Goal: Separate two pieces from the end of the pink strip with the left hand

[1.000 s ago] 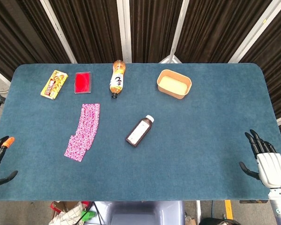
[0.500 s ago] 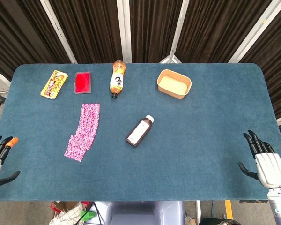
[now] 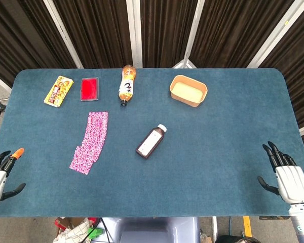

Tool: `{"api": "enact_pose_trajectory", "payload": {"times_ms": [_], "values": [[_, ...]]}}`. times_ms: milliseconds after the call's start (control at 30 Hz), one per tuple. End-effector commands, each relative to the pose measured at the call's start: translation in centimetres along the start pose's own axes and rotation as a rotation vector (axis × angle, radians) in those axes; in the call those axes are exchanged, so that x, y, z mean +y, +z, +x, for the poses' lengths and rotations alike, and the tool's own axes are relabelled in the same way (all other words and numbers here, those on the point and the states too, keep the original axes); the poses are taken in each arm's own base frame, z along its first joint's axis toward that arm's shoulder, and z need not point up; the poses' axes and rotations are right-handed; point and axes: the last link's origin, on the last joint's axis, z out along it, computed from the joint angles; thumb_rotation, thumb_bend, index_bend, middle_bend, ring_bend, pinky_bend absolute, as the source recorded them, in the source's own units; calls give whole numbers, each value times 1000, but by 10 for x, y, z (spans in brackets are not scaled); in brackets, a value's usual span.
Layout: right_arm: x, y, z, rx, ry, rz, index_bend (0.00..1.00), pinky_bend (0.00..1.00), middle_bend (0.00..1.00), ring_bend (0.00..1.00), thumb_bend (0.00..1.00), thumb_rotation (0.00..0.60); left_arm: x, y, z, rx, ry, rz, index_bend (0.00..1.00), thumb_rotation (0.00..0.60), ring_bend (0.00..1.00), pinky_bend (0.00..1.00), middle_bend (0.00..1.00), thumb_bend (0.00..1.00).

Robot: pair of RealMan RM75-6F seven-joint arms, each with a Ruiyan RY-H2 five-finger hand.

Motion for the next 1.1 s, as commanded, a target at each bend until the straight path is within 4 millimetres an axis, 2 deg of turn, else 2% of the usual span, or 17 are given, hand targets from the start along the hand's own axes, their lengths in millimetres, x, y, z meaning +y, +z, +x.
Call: {"api": "enact_pose_trajectory", "payload": {"times_ms": [33, 100, 200, 300, 500, 767, 1100], "values": [[0, 0, 0, -2, 1, 1, 0, 239, 50, 201, 300, 600, 2, 4, -1, 7, -4, -14, 134, 600, 416, 452, 540, 378], [0, 0, -1, -5, 2, 1, 0, 239, 50, 201, 301, 600, 4, 6, -3, 4, -3, -30, 134, 600, 518, 529, 656, 445], [-1, 0, -1, -7, 1, 2, 0, 239, 50, 201, 300, 600, 9, 10, -10, -20, 2, -59, 134, 600, 620, 596, 775, 563], [-1, 0, -1, -7, 1, 3, 0, 239, 50, 201, 300, 600, 15, 14, -16, -47, 16, -88, 138, 600, 684, 645, 840, 665], [0, 1, -2, -9, 2, -1, 0, 239, 50, 201, 299, 600, 28, 22, -32, -143, 31, -135, 155, 600, 731, 674, 865, 804], [2, 1, -1, -9, 5, -6, 0, 239, 50, 202, 300, 600, 47, 33, -52, -257, 44, -190, 158, 600, 740, 674, 872, 833], [5, 0, 1, -4, 12, -15, 0, 239, 50, 201, 300, 600, 59, 42, -74, -391, 88, -165, 156, 600, 749, 674, 874, 861]]}}
